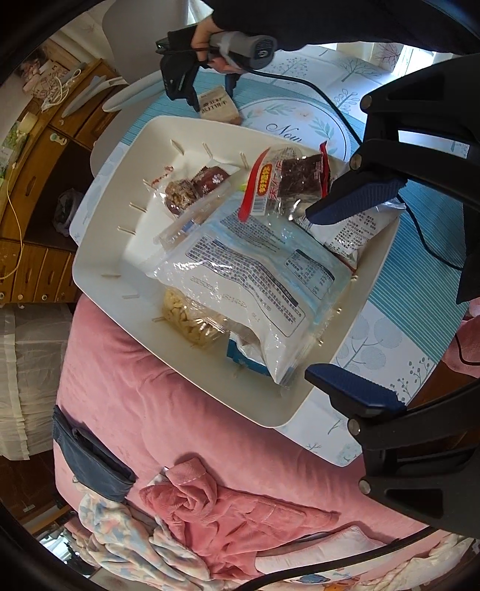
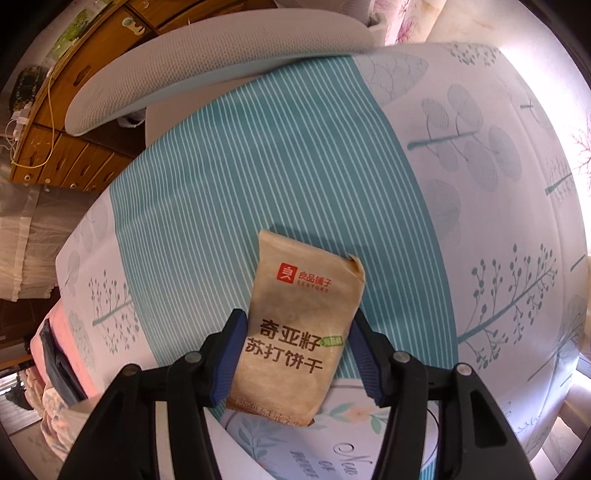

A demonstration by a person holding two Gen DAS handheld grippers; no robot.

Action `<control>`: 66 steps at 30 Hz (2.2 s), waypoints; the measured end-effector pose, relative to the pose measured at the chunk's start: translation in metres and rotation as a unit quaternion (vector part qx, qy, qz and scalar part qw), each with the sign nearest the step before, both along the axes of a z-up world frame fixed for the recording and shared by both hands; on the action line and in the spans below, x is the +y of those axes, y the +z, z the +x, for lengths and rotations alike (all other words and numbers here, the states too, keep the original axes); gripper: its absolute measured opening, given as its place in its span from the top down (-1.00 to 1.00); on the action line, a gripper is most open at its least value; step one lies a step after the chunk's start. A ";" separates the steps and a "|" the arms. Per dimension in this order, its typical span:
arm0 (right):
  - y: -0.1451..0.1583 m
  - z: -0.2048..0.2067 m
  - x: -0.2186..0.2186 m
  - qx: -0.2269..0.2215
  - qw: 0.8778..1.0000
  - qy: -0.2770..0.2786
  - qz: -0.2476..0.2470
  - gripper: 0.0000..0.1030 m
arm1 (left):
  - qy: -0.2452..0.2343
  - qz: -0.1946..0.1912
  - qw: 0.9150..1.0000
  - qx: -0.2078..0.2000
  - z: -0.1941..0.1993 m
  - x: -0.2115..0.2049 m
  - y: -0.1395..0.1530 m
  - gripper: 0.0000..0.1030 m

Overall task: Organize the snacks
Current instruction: 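Close the right tool on the beige biscuit packet and lift it, then carry the biscuit packet into the tray and open the right tool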

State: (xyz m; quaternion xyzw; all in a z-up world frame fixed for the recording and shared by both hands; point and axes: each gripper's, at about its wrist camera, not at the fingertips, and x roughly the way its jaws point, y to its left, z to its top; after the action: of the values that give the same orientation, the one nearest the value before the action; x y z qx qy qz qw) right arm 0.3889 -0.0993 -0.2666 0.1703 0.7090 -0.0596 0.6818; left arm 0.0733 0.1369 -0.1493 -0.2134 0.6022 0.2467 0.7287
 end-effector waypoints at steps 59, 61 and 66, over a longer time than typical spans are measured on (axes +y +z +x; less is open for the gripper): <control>0.152 -0.236 0.082 -0.120 0.979 0.075 0.146 -0.06 | -0.298 -0.052 0.949 -0.093 -0.007 0.057 0.054 -0.48; 0.147 -0.239 0.089 -0.117 0.979 0.079 0.150 -0.06 | -0.299 -0.051 0.948 -0.093 -0.008 0.062 0.054 -0.48; 0.129 -0.246 0.095 -0.103 0.977 0.068 0.177 -0.08 | -0.302 -0.053 0.947 -0.095 -0.011 0.065 0.053 -0.48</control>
State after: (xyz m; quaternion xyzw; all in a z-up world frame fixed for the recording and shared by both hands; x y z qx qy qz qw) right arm 0.1430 -0.0045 -0.1374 0.2448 0.6445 0.1310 0.7124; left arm 0.0627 0.2022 -0.0963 -0.0824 0.5783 -0.0386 0.8108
